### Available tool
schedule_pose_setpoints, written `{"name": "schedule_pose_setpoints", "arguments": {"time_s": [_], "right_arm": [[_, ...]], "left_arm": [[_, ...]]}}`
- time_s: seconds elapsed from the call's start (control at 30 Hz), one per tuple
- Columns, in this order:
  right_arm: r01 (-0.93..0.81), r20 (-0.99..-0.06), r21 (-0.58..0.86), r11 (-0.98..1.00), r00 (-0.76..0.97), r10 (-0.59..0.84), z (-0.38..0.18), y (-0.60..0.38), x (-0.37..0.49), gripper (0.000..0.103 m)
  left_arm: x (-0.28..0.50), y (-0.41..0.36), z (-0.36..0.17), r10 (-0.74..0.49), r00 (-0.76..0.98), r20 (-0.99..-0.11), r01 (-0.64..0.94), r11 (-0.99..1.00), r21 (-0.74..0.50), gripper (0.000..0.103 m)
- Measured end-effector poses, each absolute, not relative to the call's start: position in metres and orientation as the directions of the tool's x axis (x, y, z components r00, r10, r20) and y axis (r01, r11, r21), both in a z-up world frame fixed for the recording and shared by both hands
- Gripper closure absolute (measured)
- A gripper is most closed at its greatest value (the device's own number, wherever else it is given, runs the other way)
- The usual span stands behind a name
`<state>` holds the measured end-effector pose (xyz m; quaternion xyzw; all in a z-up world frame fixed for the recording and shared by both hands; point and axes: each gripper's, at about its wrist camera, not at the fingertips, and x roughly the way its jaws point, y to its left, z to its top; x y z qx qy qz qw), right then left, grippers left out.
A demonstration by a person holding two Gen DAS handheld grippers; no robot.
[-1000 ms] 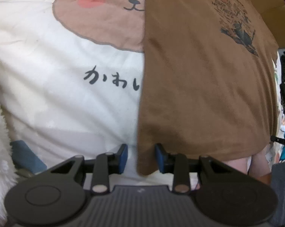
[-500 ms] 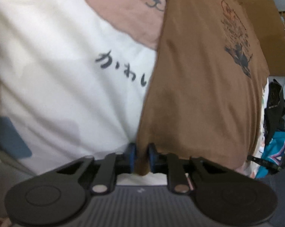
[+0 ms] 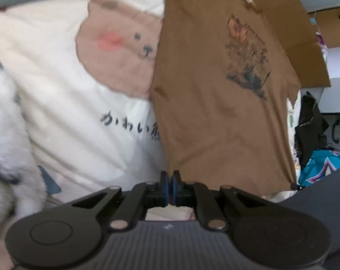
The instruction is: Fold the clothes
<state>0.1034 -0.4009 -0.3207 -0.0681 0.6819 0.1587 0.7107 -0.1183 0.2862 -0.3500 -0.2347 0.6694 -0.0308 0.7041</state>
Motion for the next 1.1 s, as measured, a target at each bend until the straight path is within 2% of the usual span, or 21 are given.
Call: {"name": "schedule_pose_setpoints", "arguments": {"time_s": [0.23,0.67,0.83,1.1], "right_arm": [[-0.390,-0.984,0.145,0.909,0.040,0.174,-0.267,-0.392,0.130,0.098],[-0.397,-0.969,0.189,0.898,0.070,0.235,-0.178,-0.354,0.164,0.098],[-0.390,-0.969,0.203,0.898,0.053,0.242,-0.173,-0.351,0.157,0.098],[-0.356,-0.983,0.176,0.918,-0.022,0.180,-0.206,-0.363,0.142,0.098]], "left_arm": [[-0.115,0.312,-0.282,-0.366,0.178,-0.913,-0.257,0.879,-0.402,0.100],[-0.092,0.304,-0.223,-0.377,0.250,-0.892,-0.227,0.873,-0.433,0.100],[-0.099,0.307,-0.214,-0.366,0.251,-0.896,-0.234,0.876,-0.423,0.100],[-0.117,0.307,-0.240,-0.346,0.185,-0.920,-0.260,0.885,-0.386,0.100]]}}
